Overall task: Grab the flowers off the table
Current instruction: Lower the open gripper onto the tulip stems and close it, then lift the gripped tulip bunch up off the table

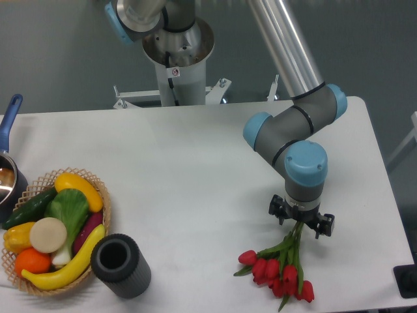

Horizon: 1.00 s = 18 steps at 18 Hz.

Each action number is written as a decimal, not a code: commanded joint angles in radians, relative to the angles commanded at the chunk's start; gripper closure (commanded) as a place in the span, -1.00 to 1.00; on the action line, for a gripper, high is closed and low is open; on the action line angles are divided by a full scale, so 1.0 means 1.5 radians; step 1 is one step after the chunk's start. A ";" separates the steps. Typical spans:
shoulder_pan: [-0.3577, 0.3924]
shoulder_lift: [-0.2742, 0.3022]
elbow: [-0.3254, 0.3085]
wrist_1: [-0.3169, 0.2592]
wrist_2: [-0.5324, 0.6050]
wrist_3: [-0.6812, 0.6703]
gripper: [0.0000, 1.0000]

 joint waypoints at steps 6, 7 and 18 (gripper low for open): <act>0.000 0.006 0.004 -0.002 -0.005 -0.003 0.88; 0.000 0.007 0.004 -0.002 -0.006 -0.005 0.97; 0.027 0.053 0.012 -0.014 -0.005 -0.006 0.84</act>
